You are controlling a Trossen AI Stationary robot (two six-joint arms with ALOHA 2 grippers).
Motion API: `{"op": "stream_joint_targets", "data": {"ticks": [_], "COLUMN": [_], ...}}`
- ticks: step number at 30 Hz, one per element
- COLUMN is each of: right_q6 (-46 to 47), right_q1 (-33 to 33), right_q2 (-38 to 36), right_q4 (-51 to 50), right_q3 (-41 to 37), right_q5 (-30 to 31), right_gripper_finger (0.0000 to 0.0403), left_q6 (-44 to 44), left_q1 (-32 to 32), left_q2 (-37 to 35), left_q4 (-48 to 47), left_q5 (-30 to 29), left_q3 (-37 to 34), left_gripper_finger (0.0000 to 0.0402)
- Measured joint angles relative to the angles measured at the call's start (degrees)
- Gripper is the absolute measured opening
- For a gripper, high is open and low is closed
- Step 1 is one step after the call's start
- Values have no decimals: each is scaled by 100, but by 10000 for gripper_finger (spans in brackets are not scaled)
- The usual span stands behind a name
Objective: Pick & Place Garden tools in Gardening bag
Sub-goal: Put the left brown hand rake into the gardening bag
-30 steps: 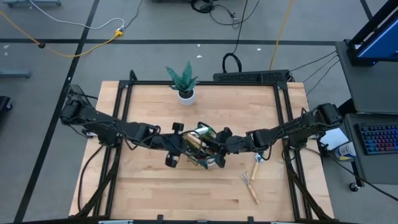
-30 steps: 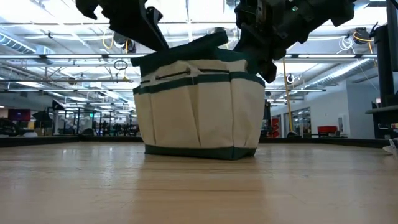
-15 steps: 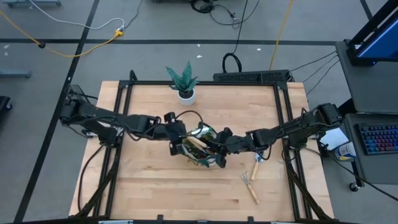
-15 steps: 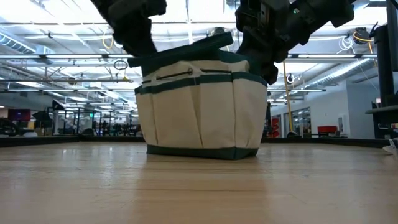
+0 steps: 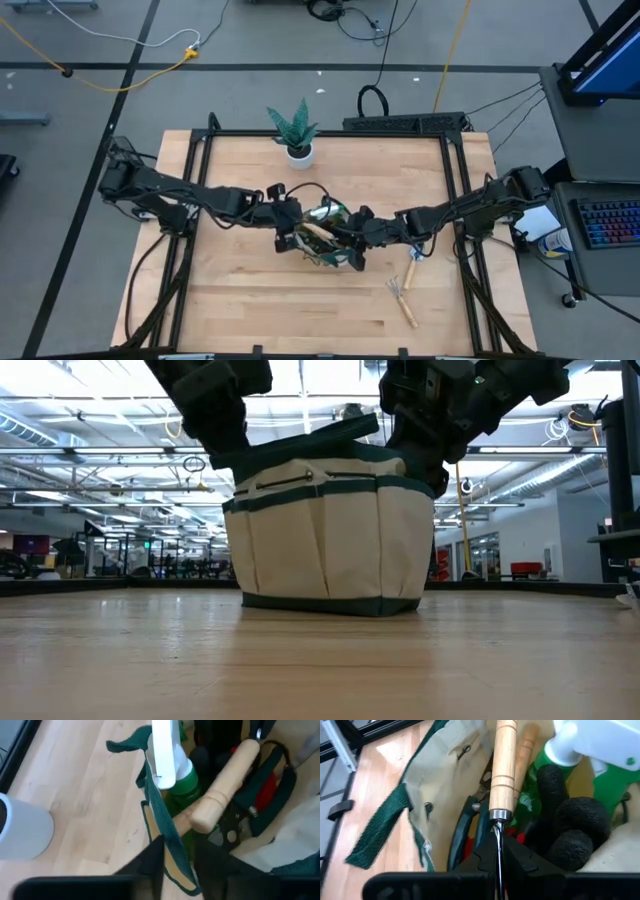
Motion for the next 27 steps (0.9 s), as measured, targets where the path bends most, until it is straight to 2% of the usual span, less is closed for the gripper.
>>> {"op": "stream_joint_targets", "data": {"ticks": [4, 5, 11, 19, 23, 27], "right_q6": [-1, -1, 93, -47, -282, -523], "right_q1": [-21, -36, -157, -199, -199, -199], "right_q2": [41, 44, 39, 39, 39, 42], "right_q4": [8, -12, -196, -301, -288, -194], "right_q3": [0, 0, 2, 2, 2, 2], "right_q5": [-23, -26, -40, -40, -43, -53], "right_gripper_finger": [6, 6, 6, 12, 35, 72], "left_q6": [-4, -37, -38, 371, 831, 1202], "left_q1": [68, 87, 87, 120, 116, 116], "left_q2": [34, 45, 39, 35, 35, 35], "left_q4": [141, 178, 671, 674, 679, 701], "left_q5": [9, 9, 7, 14, 35, 293], "left_q3": [10, 4, 3, 3, 3, 3], "left_gripper_finger": [20, 10, 8, 9, 4, 28]}}
